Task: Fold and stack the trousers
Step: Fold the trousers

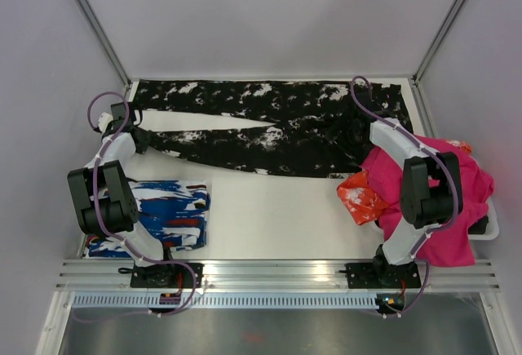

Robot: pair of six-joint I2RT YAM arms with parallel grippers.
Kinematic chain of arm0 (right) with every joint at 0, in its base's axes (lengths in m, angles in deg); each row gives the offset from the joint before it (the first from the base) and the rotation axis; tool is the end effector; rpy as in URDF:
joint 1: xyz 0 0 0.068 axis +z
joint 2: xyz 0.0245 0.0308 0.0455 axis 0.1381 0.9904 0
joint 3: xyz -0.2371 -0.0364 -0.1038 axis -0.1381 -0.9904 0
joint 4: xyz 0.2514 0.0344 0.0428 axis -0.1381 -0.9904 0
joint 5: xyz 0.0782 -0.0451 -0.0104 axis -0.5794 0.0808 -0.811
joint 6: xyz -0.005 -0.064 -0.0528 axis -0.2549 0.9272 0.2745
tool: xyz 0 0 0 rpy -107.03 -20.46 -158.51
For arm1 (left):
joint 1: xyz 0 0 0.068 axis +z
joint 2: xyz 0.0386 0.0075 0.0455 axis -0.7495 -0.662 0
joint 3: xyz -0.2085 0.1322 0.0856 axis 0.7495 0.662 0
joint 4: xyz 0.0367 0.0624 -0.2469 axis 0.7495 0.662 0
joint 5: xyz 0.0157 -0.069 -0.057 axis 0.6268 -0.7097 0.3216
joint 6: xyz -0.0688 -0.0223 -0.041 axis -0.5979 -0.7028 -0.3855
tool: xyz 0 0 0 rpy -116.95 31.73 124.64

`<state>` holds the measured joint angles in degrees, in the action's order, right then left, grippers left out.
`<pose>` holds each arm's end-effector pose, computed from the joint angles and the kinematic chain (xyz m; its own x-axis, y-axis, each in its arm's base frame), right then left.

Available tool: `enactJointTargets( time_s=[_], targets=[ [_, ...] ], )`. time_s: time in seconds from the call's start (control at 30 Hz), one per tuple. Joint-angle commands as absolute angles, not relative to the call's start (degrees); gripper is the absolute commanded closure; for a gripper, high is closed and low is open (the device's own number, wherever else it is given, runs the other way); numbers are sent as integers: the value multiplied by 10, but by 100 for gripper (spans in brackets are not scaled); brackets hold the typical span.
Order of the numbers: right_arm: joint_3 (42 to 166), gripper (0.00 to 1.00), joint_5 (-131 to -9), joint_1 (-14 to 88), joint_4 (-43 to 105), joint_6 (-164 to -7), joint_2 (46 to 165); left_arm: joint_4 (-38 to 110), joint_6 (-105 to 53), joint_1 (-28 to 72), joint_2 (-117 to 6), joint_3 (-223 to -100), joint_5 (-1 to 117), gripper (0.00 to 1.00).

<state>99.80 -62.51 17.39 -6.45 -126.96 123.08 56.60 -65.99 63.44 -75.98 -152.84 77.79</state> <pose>0.3554 0.0598 0.1721 -0.7240 0.6345 -0.2706 0.5569 0.7692 0.3135 0.3558 0.1101 0.1736 -0.1710 -0.8397 -0.5155 -0.8221 0.4099 -0.3950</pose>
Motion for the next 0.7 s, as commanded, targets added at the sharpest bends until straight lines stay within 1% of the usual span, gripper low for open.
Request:
enactJointTargets(
  time_s=[0.0, 0.1, 0.3, 0.43, 0.6, 0.67],
  targets=[
    [1004, 3, -641, 179, -129, -1365, 1241, 543, -637, 639, -735, -1539, 782, 98],
    [994, 3, -626, 197, -147, -1425, 1240, 541, -641, 639, -733, -1540, 784, 98],
    [919, 2, -609, 207, -90, -1554, 1235, 537, -645, 639, -723, -1523, 782, 98],
    [904, 2, -567, 208, -93, -1568, 1241, 533, -648, 639, -711, -1510, 781, 98],
    [917, 2, -544, 208, -86, -1566, 1271, 531, -648, 639, -698, -1495, 780, 98],
    [930, 4, -530, 208, -83, -1562, 1283, 530, -648, 639, -694, -1490, 781, 98]
  ],
)
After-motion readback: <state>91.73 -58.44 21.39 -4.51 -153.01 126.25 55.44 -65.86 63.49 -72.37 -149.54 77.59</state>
